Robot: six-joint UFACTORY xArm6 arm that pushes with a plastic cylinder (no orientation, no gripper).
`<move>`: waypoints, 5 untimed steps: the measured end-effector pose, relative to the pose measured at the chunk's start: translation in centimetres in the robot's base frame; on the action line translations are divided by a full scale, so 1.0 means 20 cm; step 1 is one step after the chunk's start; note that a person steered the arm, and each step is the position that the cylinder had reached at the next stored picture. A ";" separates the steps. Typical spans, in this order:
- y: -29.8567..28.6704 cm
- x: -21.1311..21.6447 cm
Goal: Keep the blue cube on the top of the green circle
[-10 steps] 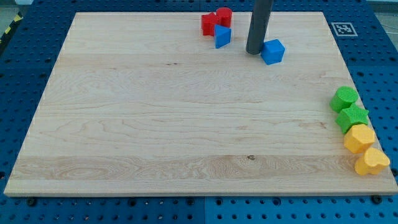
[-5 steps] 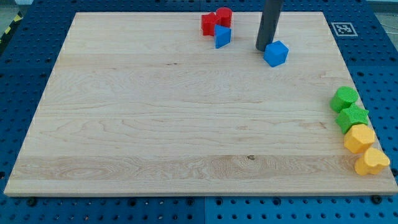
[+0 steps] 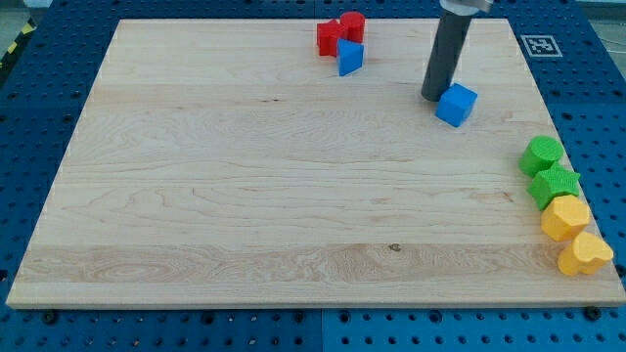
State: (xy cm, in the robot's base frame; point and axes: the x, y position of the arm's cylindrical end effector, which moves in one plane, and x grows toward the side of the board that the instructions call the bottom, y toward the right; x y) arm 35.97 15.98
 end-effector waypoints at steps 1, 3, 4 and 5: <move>0.02 0.04; 0.00 0.09; 0.01 0.14; 0.00 0.19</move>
State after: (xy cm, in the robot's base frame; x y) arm 39.72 15.94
